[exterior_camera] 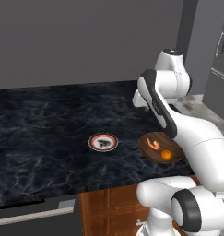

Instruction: Remove the tangerine from the bowl and place it on the small plate. Then place the bowl with only the shrimp in the microwave, close the door, and press the start button to microwave the shrimp.

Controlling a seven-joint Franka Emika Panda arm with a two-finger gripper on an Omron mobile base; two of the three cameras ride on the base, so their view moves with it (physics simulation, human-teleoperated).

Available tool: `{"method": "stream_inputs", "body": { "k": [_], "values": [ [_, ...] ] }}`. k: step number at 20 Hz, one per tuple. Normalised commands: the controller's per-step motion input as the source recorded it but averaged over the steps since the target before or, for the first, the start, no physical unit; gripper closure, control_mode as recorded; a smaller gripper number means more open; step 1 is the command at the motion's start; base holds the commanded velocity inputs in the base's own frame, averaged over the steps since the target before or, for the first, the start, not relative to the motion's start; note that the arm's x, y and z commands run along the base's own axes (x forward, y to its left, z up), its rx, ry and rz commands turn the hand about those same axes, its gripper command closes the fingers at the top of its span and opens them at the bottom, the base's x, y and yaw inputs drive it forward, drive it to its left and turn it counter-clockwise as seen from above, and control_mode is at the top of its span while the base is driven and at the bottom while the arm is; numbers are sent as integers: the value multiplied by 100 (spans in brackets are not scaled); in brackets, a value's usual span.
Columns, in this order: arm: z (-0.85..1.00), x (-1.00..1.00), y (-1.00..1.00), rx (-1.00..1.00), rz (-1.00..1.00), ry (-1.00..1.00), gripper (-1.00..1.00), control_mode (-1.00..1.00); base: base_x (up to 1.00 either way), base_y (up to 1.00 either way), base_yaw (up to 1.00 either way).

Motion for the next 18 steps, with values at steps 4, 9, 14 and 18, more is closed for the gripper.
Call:
{"method": "stream_inputs", "body": {
  "k": [4,9,14,18],
  "values": [
    [-1,-4,4,-1,0,0,-100,-100,0,0,0],
    [-75,-10,7,-4,-1,15,-100,-100,0,0,0],
    [-100,-8,-48,0,-8,26,-100,-100,0,0,0],
    [-82,0,-61,1,-3,8,-100,-100,0,0,0]
  ]
}}
